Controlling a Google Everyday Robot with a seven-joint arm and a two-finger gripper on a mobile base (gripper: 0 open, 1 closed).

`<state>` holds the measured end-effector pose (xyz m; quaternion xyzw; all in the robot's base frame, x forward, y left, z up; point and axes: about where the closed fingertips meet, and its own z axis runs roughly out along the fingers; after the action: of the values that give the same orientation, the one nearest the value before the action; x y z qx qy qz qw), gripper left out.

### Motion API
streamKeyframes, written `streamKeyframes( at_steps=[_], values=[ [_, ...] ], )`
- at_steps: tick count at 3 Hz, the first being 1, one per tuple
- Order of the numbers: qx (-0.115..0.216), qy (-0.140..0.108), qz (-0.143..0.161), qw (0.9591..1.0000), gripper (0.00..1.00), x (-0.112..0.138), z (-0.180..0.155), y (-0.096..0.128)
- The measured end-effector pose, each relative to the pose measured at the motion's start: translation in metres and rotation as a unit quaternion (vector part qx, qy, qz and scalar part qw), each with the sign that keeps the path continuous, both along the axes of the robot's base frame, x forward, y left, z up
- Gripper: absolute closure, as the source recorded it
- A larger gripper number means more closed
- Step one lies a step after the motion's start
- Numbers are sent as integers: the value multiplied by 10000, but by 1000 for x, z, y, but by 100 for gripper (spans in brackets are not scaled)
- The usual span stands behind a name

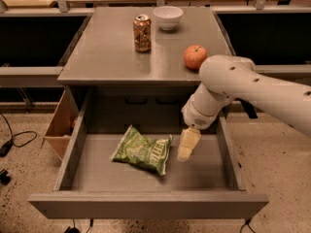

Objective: Pick green jalapeno chip bag from top drawer and place on counter

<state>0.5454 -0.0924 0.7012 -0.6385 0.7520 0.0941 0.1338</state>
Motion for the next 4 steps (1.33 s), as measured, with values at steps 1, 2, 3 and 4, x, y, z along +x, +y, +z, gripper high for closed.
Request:
streamKeyframes(
  at_steps=[1,2,3,4],
  values=[
    [172,40,177,9997,0,1,-17,26],
    [299,152,301,9990,0,-6,-39,54],
    [452,214,405,9979,19,-14,-60,78],
    [476,211,416,9978,42,-14,-63,82]
  ],
)
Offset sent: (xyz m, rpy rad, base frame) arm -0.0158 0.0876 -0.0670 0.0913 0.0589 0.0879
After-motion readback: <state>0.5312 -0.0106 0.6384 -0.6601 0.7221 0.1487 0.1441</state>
